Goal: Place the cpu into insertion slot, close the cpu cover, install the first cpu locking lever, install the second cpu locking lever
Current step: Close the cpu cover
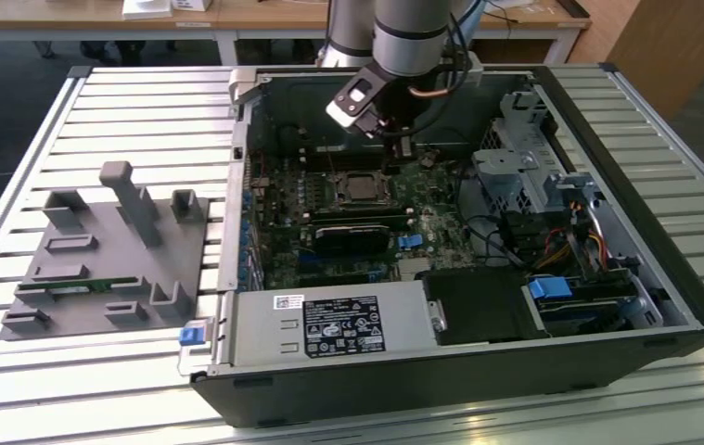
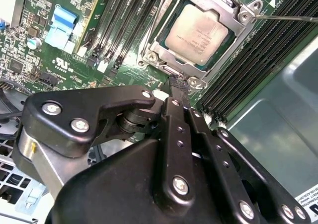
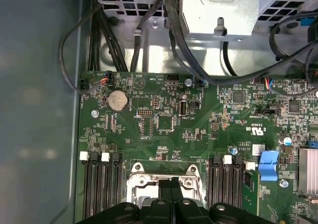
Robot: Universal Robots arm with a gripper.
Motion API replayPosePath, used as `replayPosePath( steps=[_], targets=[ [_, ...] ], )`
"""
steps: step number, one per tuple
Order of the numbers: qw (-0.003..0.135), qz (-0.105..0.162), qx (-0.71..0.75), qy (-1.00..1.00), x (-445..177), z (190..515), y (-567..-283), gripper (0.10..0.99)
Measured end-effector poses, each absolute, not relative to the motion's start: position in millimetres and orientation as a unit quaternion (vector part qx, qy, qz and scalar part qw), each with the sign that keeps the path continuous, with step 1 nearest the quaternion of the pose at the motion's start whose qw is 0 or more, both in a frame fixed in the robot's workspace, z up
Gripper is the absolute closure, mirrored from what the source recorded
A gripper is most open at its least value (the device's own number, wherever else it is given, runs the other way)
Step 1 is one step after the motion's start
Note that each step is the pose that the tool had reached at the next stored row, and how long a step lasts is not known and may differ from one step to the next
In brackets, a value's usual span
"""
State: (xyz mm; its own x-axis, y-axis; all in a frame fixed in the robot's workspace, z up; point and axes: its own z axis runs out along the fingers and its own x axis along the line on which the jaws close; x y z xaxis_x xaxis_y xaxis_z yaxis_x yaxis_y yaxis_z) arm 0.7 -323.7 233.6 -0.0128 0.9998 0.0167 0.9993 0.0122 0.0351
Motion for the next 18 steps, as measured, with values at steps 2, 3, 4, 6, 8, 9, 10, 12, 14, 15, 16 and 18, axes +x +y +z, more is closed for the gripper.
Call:
replayPosePath(
  steps=[2,3,4,6,8,9,10,12,14,15,16,18],
  targets=[
    [0.006,0.018,0.703,0.711,0.2,233.5,-323.7,0.98],
    [0.006,0.018,0.703,0.711,0.1,233.5,-323.7,0.98],
    [0.006,0.018,0.702,0.711,0.0,233.5,-323.7,0.98],
    [0.006,0.018,0.703,0.711,-0.3,233.4,-323.7,0.98],
    [0.006,0.018,0.703,0.711,-0.7,233.3,-323.7,0.98],
    [0.006,0.018,0.703,0.711,-1.5,233.1,-323.7,0.98],
    [0.006,0.018,0.703,0.711,-2.1,232.9,-323.7,0.98],
    [0.006,0.018,0.703,0.711,-2.4,232.8,-323.7,0.98],
    [0.006,0.018,0.703,0.711,-2.8,232.7,-323.7,0.98],
    [0.006,0.018,0.703,0.711,-3.0,232.7,-323.7,0.98],
    [0.006,0.018,0.703,0.711,-3.2,232.7,-323.7,0.98],
    [0.006,0.018,0.703,0.711,-3.4,232.6,-323.7,0.98]
  ],
)
